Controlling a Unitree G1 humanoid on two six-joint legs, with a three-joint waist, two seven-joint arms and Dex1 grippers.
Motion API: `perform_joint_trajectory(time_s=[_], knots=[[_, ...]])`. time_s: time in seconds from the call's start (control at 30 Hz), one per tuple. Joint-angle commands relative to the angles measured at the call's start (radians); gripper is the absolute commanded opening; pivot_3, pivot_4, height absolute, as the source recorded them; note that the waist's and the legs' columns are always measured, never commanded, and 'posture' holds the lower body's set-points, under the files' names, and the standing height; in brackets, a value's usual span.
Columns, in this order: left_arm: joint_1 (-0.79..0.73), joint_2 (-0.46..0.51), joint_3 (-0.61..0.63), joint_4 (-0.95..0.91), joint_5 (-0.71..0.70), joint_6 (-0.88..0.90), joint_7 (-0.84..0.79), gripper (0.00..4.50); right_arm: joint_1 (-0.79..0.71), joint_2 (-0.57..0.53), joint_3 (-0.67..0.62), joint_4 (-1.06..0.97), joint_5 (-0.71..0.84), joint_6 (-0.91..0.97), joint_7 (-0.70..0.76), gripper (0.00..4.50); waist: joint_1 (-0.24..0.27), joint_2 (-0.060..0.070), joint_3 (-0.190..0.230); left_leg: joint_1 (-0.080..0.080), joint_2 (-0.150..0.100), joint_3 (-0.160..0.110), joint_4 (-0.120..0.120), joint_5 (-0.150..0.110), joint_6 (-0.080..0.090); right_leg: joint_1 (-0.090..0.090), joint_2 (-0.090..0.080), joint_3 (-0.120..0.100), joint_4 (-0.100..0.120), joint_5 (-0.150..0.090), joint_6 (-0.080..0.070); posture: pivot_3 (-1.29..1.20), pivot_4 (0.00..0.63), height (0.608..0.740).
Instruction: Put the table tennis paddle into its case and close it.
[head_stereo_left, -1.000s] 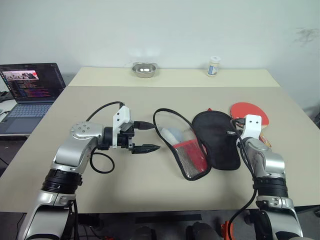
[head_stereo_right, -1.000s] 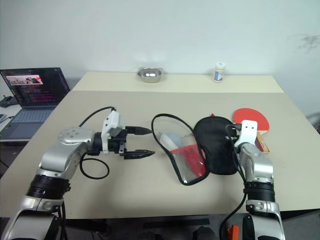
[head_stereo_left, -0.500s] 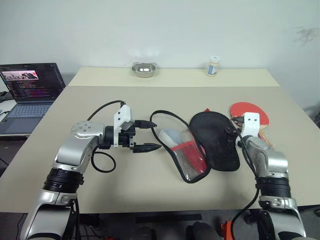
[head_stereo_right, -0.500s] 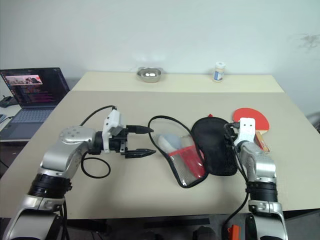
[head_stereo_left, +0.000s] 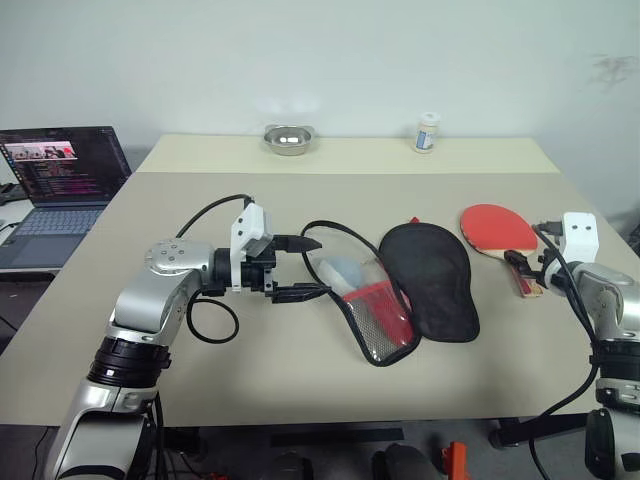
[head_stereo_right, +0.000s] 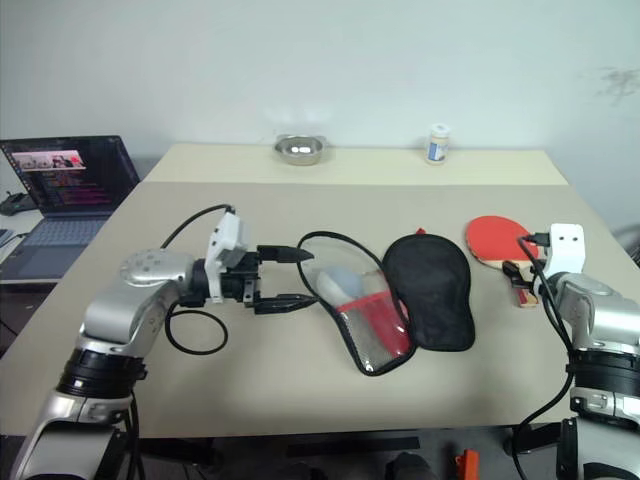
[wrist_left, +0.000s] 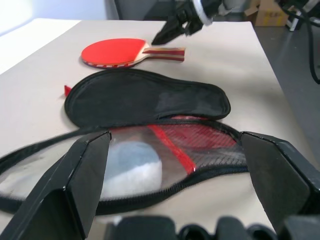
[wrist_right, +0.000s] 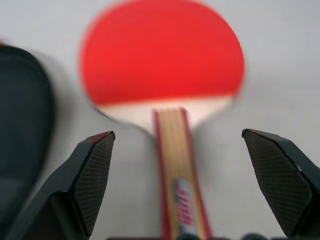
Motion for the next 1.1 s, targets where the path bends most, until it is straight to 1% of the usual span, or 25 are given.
perform_joint_trajectory(time_s=[0.03,0.13,0.27,0.43,0.53,0.8,0.83,0.97,1.03,1.1], knots=[[-0.026,-0.002,0.008,-0.004,0.001,-0.012,-0.006,4.5,-0.072,-0.038,0.036,0.123,-0.029,-0.087,0.059,4.48,-0.002,0.0,0.0,0.0,0.0,0.0,0.0,0.0,0.0,0.0,0.0,0.0,0.0,0.0,0.0,0.0,0.15,0.74],[-0.027,-0.002,0.006,0.0,0.003,-0.014,-0.007,4.5,-0.107,-0.033,0.065,0.231,-0.048,-0.145,0.093,4.48,-0.001,0.0,0.0,0.0,0.0,0.0,0.0,0.0,0.0,0.0,0.0,0.0,0.0,0.0,0.0,0.0,0.15,0.74],[-0.026,-0.001,0.005,0.002,0.006,-0.016,-0.006,4.5,-0.136,-0.016,0.104,0.326,-0.077,-0.204,0.109,4.48,0.002,0.0,0.0,0.0,0.0,0.0,0.0,0.0,0.0,0.0,0.0,0.0,-0.001,0.0,0.0,0.0,0.15,0.74],[-0.022,0.002,0.008,0.003,0.01,-0.018,-0.005,4.5,-0.162,0.003,0.123,0.421,-0.107,-0.273,0.09,4.48,0.0,0.0,0.0,0.0,0.0,0.001,0.0,0.0,0.0,0.0,-0.001,0.0,0.0,0.0,0.0,0.0,0.15,0.74],[-0.019,0.004,0.01,0.006,0.011,-0.02,-0.006,4.5,-0.172,0.01,0.124,0.451,-0.113,-0.296,0.082,3.91,0.0,0.0,0.0,0.003,0.0,0.001,0.0,0.0,0.0,0.002,0.0,0.001,0.0,0.0,0.0,0.0,0.15,0.74],[-0.005,0.004,0.009,0.011,0.02,-0.03,-0.005,4.5,-0.175,0.042,0.089,0.458,-0.098,-0.301,0.045,1.19,-0.001,-0.001,0.0,0.003,0.0,0.001,0.0,0.0,0.0,0.003,0.0,0.001,0.0,0.0,0.0,0.0,0.15,0.74],[-0.005,0.004,0.01,0.012,0.02,-0.03,-0.005,4.5,-0.178,0.04,0.08,0.452,-0.097,-0.305,0.034,1.11,-0.001,-0.001,0.0,0.003,0.0,0.001,0.0,0.0,0.0,0.003,0.0,0.001,0.0,0.0,0.0,0.0,0.15,0.74],[-0.004,0.008,0.013,0.021,0.023,-0.033,-0.006,4.5,-0.188,0.026,0.043,0.36,-0.079,-0.291,0.008,1.11,-0.001,0.0,0.0,0.004,0.0,0.001,0.0,0.0,0.0,0.003,0.0,0.001,0.001,0.0,0.0,0.0,0.15,0.74],[0.001,0.013,0.016,0.024,0.028,-0.039,-0.006,4.5,-0.161,0.024,0.038,0.221,-0.059,-0.239,0.017,1.11,-0.001,0.002,0.001,0.003,0.0,0.002,0.0,0.0,-0.001,0.002,-0.001,0.002,0.001,0.001,0.0,0.0,0.15,0.74],[0.007,0.018,0.018,0.02,0.027,-0.04,-0.006,4.5,-0.107,0.032,0.028,0.01,-0.022,-0.146,0.015,1.11,0.0,0.003,0.002,0.003,0.0,0.002,-0.001,0.0,-0.001,0.001,-0.001,0.002,0.001,0.001,0.0,0.0,0.15,0.74]])
